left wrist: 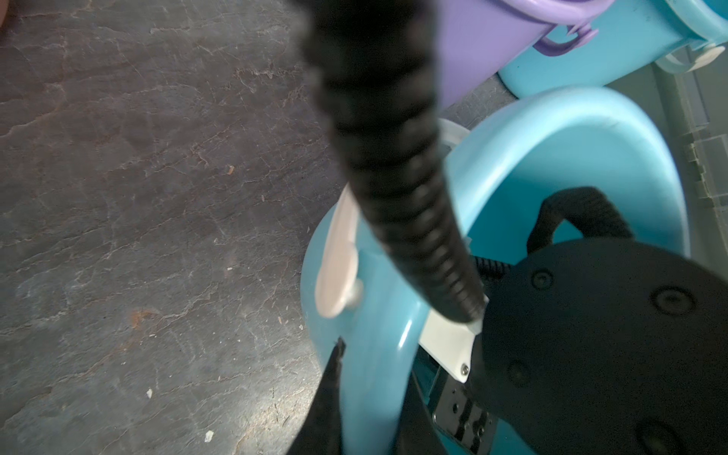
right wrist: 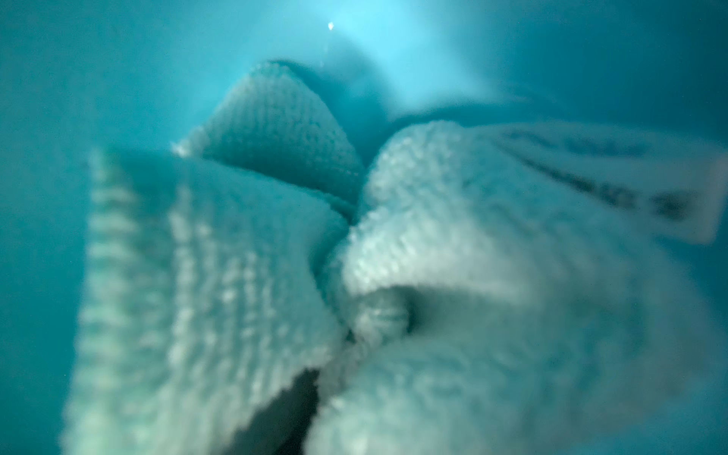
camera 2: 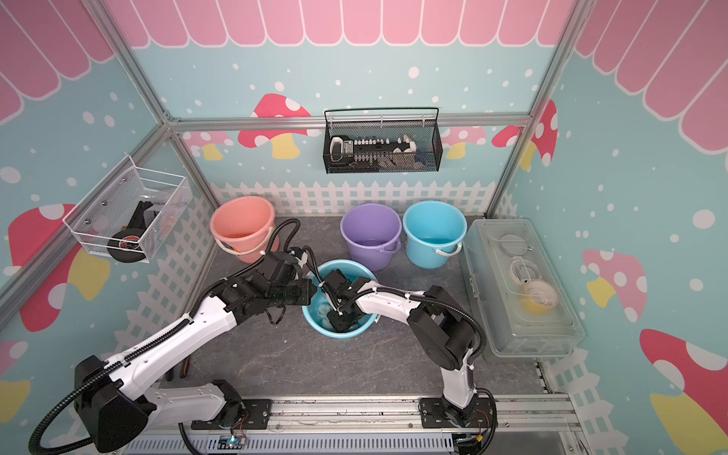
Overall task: Wipe the inside of the bucket with a cloth
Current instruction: Wipe the dirt from the inside of the bucket.
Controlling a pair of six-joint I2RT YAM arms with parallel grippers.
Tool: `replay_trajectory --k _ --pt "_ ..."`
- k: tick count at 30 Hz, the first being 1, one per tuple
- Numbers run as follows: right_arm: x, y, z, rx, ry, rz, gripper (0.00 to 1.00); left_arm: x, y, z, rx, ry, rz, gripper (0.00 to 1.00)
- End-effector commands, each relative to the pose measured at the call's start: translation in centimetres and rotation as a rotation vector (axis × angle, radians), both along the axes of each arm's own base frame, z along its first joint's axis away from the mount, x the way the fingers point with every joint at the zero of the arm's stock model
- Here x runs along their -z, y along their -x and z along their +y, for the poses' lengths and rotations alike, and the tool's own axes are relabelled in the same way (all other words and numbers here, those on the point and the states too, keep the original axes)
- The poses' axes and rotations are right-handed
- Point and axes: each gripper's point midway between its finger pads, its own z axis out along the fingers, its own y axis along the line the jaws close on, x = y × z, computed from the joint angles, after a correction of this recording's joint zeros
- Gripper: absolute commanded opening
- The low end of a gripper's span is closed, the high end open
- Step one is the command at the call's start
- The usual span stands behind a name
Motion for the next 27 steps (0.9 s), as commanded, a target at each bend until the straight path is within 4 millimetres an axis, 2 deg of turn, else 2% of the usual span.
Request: replay_trajectory --k 1,4,8,13,17,22,24,27 --pt "1.8 3.4 -1.8 -0.024 0.068 0.179 0.0 -3.9 -0.5 -2.4 0.063 0.123 -0.109 0.0" --pt "0.4 5.3 -1.6 -0.063 0.028 0.273 0.0 -3.6 -0.7 -2.1 0.061 0.101 -0.118 0.0" --pt "-3.0 7.6 -0.8 -0.105 -0.092 0.363 0.0 -3.3 -1.0 -1.8 0.06 0.07 -0.136 0.0" --pt "-7.1 8.9 0.5 -0.116 -0.251 0.435 0.0 -3.0 -1.0 -1.7 0.061 0.06 -0.134 0.0" --pt "-10.2 8.9 1.0 -0.108 -0.358 0.444 0.0 -3.0 -0.9 -1.7 0.059 0.064 -0.135 0.0" --pt "-14.3 7.7 1.5 -0.073 -0.504 0.42 0.0 -3.1 -0.9 -1.6 0.056 0.069 -0.137 0.0" --pt "-15.0 7.2 1.7 -0.054 -0.554 0.419 0.0 -3.2 -0.9 -1.7 0.056 0.072 -0.138 0.0" --pt "-14.9 6.1 1.9 0.0 -0.591 0.407 0.0 -3.4 -1.0 -1.8 0.057 0.081 -0.139 0.0"
